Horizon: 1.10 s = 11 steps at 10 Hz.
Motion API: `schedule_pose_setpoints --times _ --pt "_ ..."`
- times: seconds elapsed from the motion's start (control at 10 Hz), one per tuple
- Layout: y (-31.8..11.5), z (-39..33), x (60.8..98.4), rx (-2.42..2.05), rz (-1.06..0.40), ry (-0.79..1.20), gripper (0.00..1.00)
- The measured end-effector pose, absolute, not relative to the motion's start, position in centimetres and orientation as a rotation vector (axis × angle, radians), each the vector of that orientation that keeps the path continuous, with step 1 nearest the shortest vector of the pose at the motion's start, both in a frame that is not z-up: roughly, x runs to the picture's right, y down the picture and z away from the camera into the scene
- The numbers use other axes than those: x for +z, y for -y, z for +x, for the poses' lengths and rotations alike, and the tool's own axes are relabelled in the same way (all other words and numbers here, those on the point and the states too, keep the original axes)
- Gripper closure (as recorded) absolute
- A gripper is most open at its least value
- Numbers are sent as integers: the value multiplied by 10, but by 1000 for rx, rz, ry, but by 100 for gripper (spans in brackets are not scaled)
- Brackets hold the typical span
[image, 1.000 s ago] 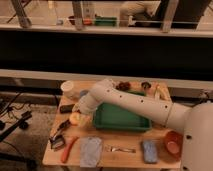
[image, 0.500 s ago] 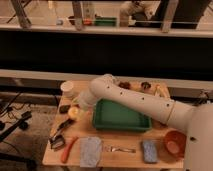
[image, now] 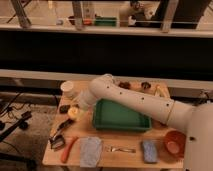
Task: Place apple in plastic cup
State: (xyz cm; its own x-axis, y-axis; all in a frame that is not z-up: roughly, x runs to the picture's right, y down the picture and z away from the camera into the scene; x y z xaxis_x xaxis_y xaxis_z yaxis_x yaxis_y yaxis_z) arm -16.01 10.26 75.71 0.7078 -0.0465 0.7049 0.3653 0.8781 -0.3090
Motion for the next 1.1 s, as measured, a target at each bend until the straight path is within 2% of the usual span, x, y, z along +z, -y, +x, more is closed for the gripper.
schedule_pose_setpoints --times 0.4,1.1 --pt "-100 -161 758 -236 -442 757 91" --pt "-37 -179 796 -185 -350 759 91"
